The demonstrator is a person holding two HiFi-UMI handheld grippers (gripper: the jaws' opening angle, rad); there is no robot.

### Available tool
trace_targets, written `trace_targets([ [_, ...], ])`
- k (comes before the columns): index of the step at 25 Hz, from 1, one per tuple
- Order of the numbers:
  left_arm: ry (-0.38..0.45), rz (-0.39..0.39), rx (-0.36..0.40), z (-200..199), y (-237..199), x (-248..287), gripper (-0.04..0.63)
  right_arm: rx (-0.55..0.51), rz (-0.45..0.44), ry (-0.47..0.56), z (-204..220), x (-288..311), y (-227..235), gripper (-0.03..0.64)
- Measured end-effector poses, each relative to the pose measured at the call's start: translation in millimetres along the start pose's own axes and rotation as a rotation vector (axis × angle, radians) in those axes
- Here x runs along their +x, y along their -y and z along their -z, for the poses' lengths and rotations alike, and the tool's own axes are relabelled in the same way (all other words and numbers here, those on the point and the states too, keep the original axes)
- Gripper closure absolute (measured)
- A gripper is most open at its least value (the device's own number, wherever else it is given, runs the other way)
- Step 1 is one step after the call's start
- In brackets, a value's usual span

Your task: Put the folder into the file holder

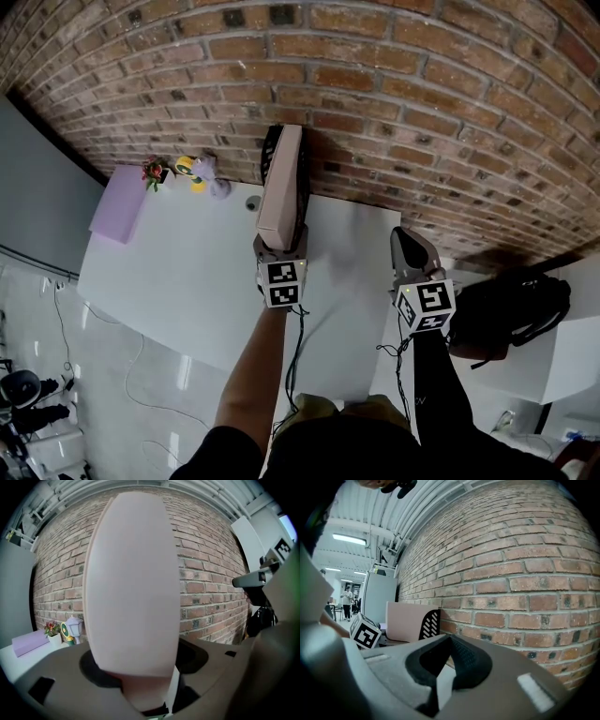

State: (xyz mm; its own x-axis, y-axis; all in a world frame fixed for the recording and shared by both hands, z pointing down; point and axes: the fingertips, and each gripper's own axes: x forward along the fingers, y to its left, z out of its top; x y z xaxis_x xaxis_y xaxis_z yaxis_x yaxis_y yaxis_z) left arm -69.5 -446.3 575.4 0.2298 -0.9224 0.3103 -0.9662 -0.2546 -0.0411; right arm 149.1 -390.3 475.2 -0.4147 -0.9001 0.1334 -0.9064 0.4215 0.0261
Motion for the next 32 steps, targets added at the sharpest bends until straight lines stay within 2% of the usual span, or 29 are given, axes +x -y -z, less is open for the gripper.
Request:
trace_targets([
  [8,0.022,0.018,0.004,-8,0,-21,0.287,-0.001,0.023,0.023,-8,-20,-13,0.617],
  [19,0.060,0.054,0.025,-15,-7,-78,0.287,-0.012,0.056,0.070,-27,-61,-60,0.617],
  [30,0.090,0.142,0.073,-31,-1,-135,0.287,-0.046,0.114,0.119,-57,-105,-86,0.617],
  [32,0.113,0.178,0.068,-41,4,-145,0.287,-0.046,0.119,0.128,-61,-111,-88,0.617],
])
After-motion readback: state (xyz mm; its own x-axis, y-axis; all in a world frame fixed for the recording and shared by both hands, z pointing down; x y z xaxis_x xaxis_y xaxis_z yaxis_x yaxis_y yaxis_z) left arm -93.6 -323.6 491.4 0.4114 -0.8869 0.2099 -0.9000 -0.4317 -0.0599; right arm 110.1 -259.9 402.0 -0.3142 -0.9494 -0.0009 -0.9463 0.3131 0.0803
